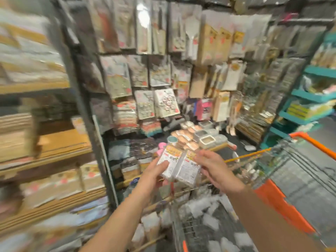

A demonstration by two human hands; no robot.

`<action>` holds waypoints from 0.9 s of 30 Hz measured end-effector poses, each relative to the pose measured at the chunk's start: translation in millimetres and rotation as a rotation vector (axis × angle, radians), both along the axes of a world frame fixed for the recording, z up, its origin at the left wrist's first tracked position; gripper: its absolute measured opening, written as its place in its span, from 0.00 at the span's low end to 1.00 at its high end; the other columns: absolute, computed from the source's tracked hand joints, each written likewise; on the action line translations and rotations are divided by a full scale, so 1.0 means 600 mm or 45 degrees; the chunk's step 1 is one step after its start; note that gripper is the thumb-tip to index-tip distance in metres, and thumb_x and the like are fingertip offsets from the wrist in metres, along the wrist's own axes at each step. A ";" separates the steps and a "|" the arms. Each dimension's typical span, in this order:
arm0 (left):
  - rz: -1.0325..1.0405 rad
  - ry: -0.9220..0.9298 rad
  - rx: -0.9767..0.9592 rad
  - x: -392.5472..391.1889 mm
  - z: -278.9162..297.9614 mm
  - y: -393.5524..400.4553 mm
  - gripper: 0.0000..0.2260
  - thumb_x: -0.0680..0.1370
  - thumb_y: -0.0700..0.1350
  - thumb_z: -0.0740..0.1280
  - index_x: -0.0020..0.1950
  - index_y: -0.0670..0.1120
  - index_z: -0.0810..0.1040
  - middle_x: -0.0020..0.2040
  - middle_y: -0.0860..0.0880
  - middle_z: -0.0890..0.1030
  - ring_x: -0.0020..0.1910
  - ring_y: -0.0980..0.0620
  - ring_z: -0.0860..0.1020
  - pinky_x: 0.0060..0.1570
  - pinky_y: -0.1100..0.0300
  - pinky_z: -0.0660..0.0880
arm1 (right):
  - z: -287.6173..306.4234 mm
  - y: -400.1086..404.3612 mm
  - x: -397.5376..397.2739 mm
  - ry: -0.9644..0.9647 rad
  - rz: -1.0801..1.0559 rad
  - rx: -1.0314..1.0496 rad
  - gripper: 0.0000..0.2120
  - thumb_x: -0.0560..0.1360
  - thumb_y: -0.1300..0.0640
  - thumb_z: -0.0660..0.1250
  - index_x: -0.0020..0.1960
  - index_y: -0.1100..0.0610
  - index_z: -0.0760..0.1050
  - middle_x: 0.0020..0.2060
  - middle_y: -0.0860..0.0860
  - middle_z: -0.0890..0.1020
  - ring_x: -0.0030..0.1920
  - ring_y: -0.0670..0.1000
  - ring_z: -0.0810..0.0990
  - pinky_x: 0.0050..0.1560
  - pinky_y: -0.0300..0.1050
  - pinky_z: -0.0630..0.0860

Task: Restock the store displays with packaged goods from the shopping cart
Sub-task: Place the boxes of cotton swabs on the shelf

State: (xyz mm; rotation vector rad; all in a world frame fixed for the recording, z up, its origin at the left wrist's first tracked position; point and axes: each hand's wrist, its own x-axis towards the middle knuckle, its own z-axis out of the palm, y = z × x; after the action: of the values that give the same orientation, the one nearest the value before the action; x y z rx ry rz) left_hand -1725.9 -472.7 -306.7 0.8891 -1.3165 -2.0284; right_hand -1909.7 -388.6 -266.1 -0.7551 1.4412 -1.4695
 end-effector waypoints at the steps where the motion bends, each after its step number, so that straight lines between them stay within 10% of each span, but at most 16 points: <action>1: 0.010 -0.010 0.004 0.042 0.001 -0.005 0.29 0.63 0.56 0.74 0.62 0.48 0.78 0.49 0.46 0.83 0.42 0.48 0.78 0.35 0.60 0.71 | 0.009 -0.007 0.035 0.011 0.039 0.002 0.05 0.77 0.67 0.66 0.47 0.60 0.79 0.43 0.56 0.85 0.40 0.49 0.83 0.43 0.42 0.79; 6: 0.067 -0.090 -0.012 0.218 0.029 -0.010 0.27 0.62 0.51 0.74 0.60 0.47 0.80 0.53 0.41 0.82 0.46 0.45 0.78 0.37 0.59 0.74 | 0.026 -0.068 0.172 0.175 0.325 0.075 0.03 0.76 0.64 0.69 0.46 0.57 0.80 0.42 0.52 0.84 0.46 0.52 0.81 0.57 0.54 0.75; 13: 0.497 -0.067 0.045 0.394 0.054 -0.062 0.28 0.61 0.47 0.75 0.60 0.45 0.77 0.47 0.48 0.85 0.43 0.51 0.82 0.43 0.58 0.76 | 0.058 -0.198 0.330 0.347 0.599 0.013 0.04 0.77 0.65 0.68 0.49 0.57 0.78 0.34 0.49 0.82 0.29 0.42 0.77 0.29 0.34 0.72; 20: 0.645 -0.055 -0.019 0.527 0.049 -0.198 0.36 0.54 0.48 0.76 0.62 0.44 0.76 0.52 0.45 0.85 0.48 0.48 0.82 0.56 0.51 0.75 | 0.080 -0.373 0.414 0.416 0.713 0.034 0.05 0.77 0.67 0.67 0.49 0.58 0.78 0.33 0.49 0.84 0.32 0.45 0.82 0.36 0.35 0.79; 27: 0.565 -0.130 -0.044 0.593 0.040 -0.359 0.16 0.75 0.41 0.72 0.62 0.43 0.76 0.52 0.43 0.85 0.51 0.41 0.83 0.56 0.47 0.78 | 0.105 -0.562 0.490 0.848 0.645 0.102 0.11 0.74 0.62 0.73 0.54 0.58 0.76 0.49 0.53 0.83 0.45 0.50 0.83 0.50 0.46 0.82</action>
State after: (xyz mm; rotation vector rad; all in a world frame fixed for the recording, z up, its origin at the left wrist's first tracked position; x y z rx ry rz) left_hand -1370.3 -688.2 -282.9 1.1641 -1.0836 -1.6299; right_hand -1615.5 -725.8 -202.9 -1.5231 1.6021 -0.7892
